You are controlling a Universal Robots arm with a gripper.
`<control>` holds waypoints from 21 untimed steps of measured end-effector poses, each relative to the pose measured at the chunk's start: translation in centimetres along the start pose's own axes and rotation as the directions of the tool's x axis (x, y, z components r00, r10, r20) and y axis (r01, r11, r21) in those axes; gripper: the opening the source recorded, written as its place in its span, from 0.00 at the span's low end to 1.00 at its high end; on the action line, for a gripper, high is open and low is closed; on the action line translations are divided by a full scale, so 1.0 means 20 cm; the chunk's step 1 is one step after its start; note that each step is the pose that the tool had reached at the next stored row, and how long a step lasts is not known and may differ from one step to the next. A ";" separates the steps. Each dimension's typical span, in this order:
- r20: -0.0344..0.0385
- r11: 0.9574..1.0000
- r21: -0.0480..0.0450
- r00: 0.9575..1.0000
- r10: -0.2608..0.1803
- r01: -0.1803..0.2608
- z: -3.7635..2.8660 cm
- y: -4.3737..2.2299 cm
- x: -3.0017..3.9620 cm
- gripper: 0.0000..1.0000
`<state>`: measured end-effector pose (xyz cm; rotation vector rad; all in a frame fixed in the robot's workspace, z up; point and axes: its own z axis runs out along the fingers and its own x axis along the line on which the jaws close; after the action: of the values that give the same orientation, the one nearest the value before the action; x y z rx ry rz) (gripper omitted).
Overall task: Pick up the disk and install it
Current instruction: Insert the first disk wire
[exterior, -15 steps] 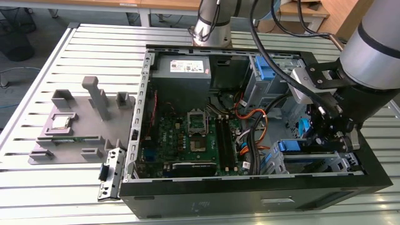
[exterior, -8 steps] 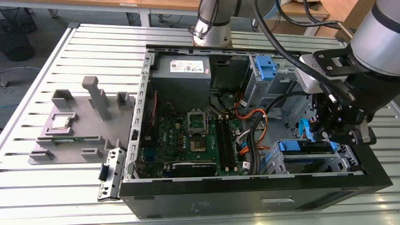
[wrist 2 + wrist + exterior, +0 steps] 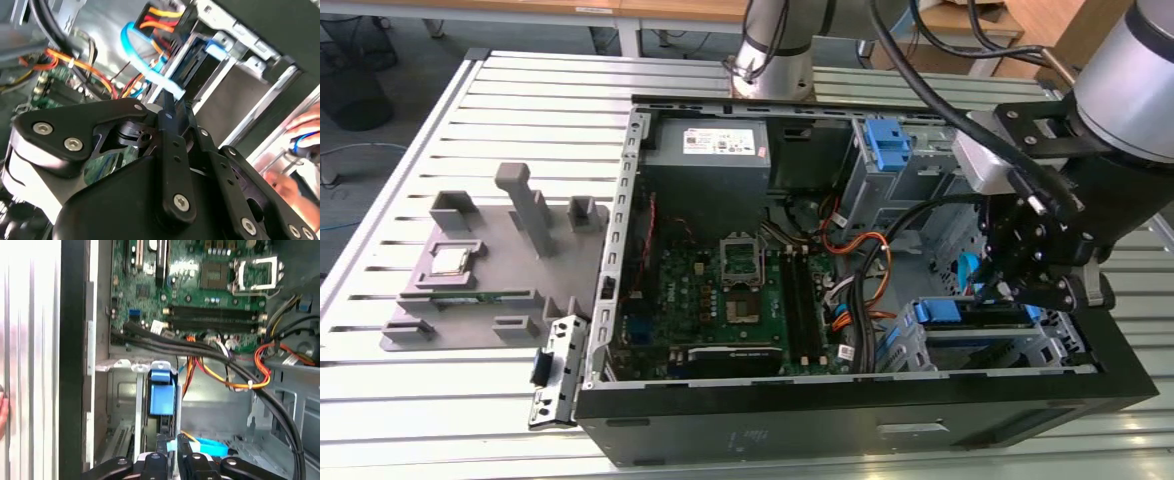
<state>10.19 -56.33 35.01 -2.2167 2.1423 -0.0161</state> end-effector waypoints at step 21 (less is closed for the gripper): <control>0.009 1.000 -0.026 1.000 0.004 -0.004 -0.061 -0.070 0.000 0.23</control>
<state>11.53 -56.33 36.30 -2.2220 2.1551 0.0221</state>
